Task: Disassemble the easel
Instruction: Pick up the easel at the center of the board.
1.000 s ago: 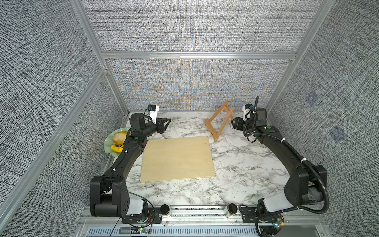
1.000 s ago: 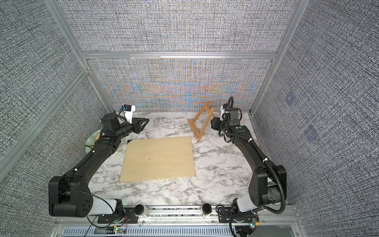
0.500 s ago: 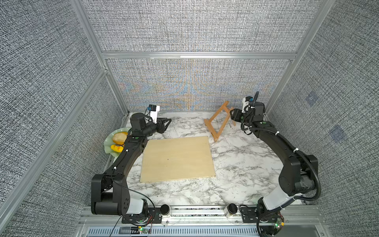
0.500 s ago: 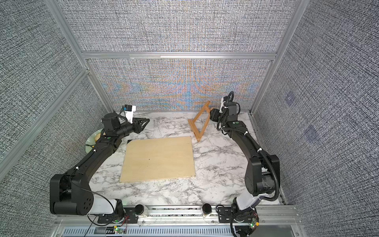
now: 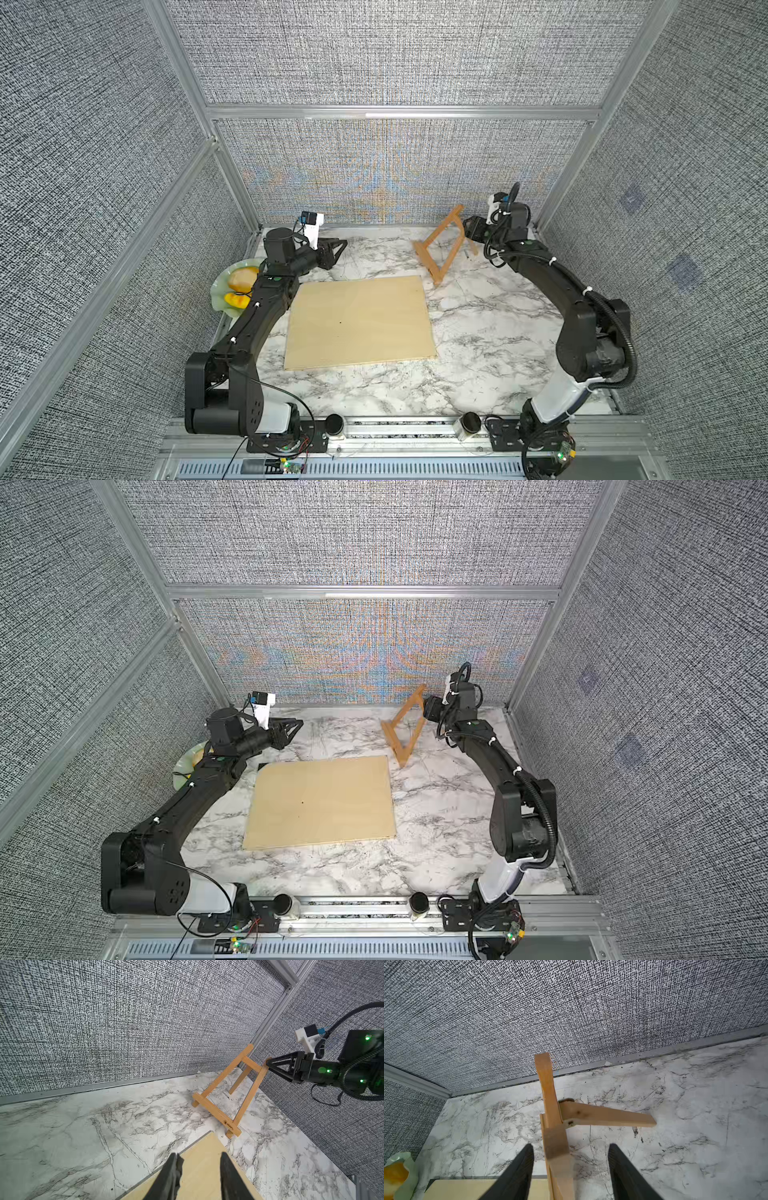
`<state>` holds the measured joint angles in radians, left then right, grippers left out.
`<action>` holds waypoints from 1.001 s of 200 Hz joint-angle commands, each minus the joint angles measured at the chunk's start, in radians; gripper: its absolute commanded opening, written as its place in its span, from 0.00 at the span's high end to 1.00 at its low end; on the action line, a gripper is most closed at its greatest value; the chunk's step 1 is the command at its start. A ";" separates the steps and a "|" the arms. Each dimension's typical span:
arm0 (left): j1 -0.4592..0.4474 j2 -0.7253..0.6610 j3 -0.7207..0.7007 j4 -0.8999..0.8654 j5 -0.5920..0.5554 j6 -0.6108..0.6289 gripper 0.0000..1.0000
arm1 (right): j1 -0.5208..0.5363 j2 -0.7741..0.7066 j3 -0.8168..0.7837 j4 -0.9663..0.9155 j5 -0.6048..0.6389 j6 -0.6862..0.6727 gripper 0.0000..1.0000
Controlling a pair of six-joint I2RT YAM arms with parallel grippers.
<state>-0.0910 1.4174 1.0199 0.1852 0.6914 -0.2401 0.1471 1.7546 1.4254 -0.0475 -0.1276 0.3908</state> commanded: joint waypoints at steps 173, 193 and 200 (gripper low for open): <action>0.001 0.035 0.022 0.009 0.016 0.023 0.67 | 0.008 0.041 -0.016 0.130 -0.109 -0.046 0.58; 0.001 0.045 0.020 0.029 0.019 0.019 0.67 | 0.008 0.040 -0.021 0.137 -0.114 -0.046 0.68; 0.001 0.052 0.015 0.048 0.030 0.007 0.68 | 0.008 0.038 -0.027 0.144 -0.114 -0.046 0.70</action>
<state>-0.0906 1.4555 1.0340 0.1864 0.6926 -0.2310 0.1562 1.8004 1.4086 0.0391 -0.2218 0.3527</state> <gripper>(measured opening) 0.325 0.321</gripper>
